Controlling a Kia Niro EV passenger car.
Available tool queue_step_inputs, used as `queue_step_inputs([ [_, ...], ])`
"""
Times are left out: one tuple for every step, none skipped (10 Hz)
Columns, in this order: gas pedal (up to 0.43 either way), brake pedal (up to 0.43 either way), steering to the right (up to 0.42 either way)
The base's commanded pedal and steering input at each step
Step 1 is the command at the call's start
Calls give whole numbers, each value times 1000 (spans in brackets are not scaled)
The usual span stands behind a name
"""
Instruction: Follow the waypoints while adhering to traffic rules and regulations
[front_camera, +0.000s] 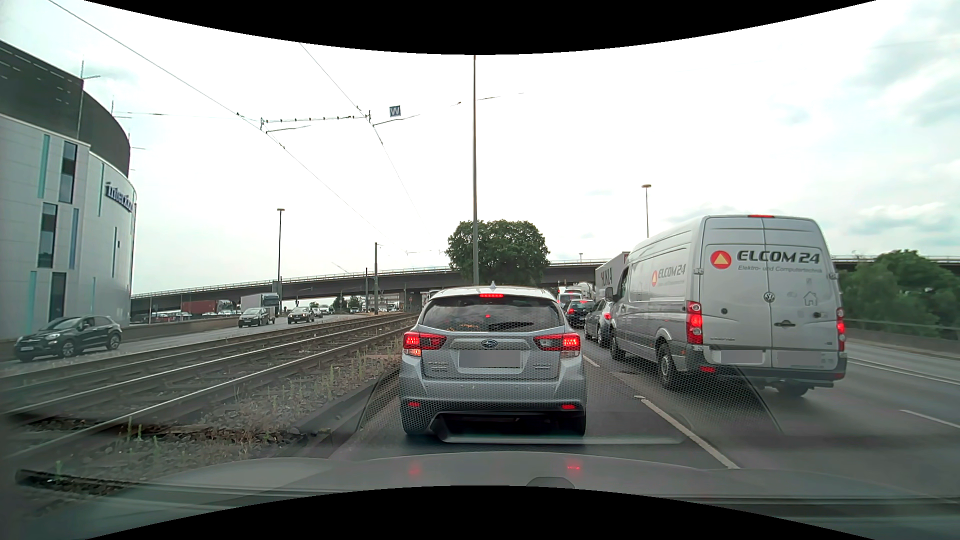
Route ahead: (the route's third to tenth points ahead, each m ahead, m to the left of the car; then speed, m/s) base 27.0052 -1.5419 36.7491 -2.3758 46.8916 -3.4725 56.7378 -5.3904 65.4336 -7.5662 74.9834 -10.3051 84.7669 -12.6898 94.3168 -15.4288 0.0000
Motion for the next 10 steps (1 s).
queue_step_inputs([
  [0, 232, -7],
  [0, 232, -7],
  [0, 232, -8],
  [0, 232, -7],
  [0, 232, -8],
  [0, 232, -7],
  [0, 232, -8],
  [0, 232, -8],
  [0, 232, -8],
  [0, 232, -8],
])
